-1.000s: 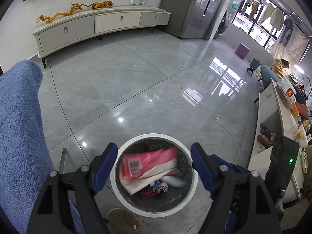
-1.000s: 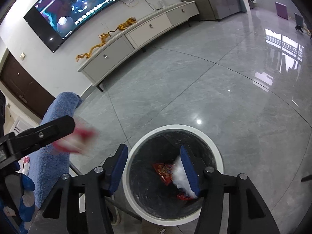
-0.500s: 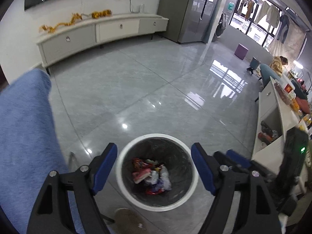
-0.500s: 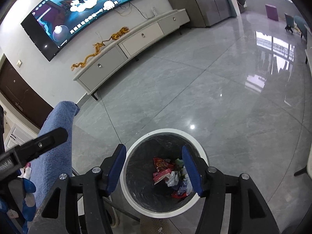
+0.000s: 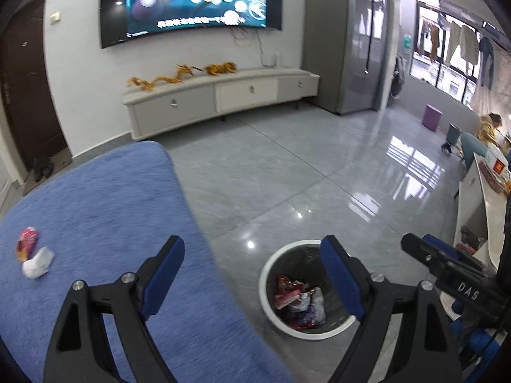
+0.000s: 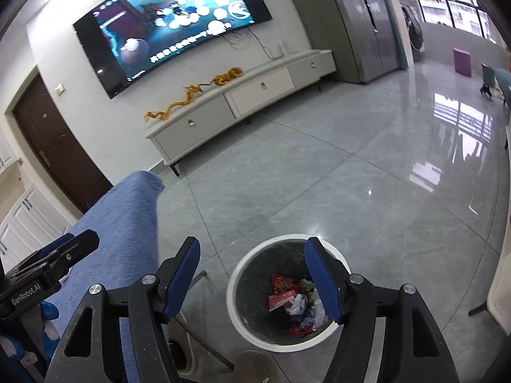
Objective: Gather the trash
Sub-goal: 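Move both tools back over the wrapper and tissue on the rug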
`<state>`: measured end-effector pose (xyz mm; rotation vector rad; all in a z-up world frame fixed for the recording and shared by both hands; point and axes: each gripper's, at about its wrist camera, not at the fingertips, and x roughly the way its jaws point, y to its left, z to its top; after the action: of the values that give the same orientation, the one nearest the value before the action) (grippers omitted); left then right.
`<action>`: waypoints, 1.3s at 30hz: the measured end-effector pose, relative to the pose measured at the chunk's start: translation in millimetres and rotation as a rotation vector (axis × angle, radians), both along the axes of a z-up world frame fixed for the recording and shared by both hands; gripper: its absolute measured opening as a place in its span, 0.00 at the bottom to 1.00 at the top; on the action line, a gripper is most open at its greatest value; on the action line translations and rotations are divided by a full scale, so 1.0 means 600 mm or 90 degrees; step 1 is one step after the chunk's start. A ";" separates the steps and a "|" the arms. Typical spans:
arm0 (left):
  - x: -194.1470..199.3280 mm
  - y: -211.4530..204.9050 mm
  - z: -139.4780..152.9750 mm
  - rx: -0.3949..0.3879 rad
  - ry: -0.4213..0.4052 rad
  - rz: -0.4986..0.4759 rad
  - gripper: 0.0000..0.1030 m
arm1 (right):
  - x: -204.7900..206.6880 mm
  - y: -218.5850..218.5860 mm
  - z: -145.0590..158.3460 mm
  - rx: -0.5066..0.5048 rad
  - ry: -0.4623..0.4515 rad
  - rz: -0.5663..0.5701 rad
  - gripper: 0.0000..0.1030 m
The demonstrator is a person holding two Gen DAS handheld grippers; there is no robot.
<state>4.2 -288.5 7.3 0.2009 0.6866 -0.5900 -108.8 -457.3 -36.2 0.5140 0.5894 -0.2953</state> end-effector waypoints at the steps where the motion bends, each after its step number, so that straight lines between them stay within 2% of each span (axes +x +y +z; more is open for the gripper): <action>1: -0.005 0.013 0.005 -0.001 -0.007 0.008 0.84 | -0.001 0.007 0.005 -0.004 -0.003 0.005 0.64; 10: -0.041 0.129 0.056 -0.024 -0.072 0.080 0.84 | 0.001 0.071 0.052 -0.035 -0.033 0.047 0.65; 19: -0.053 0.228 0.083 -0.052 -0.096 0.150 0.84 | -0.002 0.126 0.088 -0.068 -0.051 0.077 0.66; 31: -0.082 0.320 0.102 -0.091 -0.118 0.196 0.84 | -0.019 0.192 0.124 -0.107 -0.067 0.105 0.68; 39: -0.100 0.377 0.124 -0.117 -0.169 0.222 0.84 | -0.008 0.244 0.151 -0.137 -0.077 0.137 0.68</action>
<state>-55.8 -62.5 81.6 -0.0131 0.3935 -0.2820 -113.3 -310.7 54.2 0.2557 0.4833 -0.1202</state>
